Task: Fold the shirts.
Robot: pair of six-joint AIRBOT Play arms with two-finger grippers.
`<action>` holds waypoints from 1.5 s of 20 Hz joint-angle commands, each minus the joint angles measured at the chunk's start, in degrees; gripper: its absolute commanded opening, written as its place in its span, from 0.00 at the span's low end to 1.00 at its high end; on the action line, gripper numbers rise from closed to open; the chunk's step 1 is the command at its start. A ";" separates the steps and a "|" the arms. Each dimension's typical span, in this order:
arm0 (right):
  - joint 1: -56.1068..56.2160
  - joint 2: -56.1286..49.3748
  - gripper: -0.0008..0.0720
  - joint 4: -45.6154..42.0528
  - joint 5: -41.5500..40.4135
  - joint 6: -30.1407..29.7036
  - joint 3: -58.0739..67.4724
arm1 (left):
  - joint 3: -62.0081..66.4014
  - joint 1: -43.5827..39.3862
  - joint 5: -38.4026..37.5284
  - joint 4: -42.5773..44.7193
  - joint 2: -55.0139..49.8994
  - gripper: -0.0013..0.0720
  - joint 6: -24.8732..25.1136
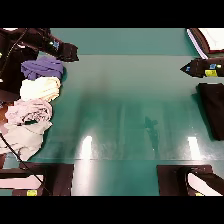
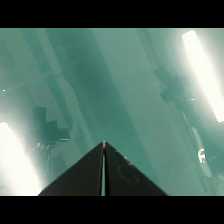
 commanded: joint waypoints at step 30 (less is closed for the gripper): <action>0.07 -0.04 0.03 0.02 -0.37 0.00 0.04 | 0.02 14.73 24.72 29.64 -18.01 0.93 -11.04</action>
